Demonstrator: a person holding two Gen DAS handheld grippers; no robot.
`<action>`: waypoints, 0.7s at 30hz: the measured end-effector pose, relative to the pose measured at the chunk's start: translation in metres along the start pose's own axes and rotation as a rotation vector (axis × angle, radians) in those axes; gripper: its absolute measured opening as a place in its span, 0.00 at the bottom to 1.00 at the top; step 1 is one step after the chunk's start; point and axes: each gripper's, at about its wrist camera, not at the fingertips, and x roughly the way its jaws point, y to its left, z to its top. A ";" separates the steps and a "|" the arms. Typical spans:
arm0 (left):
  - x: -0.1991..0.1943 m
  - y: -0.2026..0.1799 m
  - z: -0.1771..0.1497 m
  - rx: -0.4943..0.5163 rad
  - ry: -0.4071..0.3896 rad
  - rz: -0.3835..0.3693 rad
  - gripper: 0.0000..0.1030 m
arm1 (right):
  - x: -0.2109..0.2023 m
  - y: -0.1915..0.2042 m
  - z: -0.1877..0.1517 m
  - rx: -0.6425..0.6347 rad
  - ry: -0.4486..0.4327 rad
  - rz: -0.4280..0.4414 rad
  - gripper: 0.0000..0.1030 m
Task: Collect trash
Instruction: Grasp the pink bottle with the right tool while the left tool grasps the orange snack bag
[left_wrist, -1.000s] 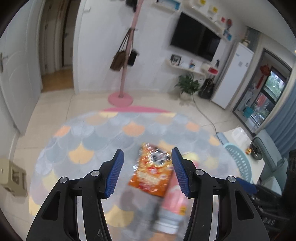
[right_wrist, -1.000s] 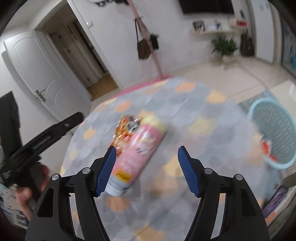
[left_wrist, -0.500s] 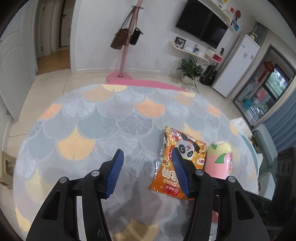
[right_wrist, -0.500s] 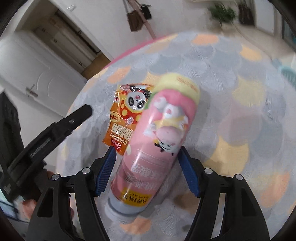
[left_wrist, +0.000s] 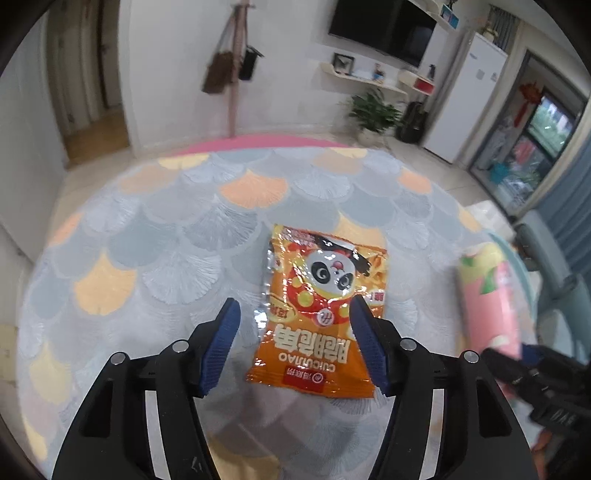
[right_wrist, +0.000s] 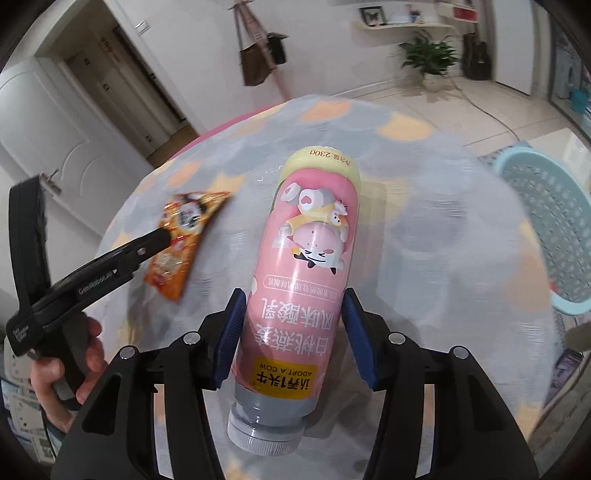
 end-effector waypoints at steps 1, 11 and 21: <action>-0.004 -0.004 -0.001 0.008 -0.016 0.014 0.58 | -0.002 -0.007 0.000 0.009 -0.004 -0.004 0.48; 0.013 -0.057 -0.010 0.165 0.058 0.139 0.62 | -0.008 -0.022 -0.002 0.016 -0.041 -0.024 0.48; 0.000 -0.045 -0.007 0.116 0.044 0.062 0.05 | -0.017 -0.037 -0.003 0.022 -0.063 -0.014 0.48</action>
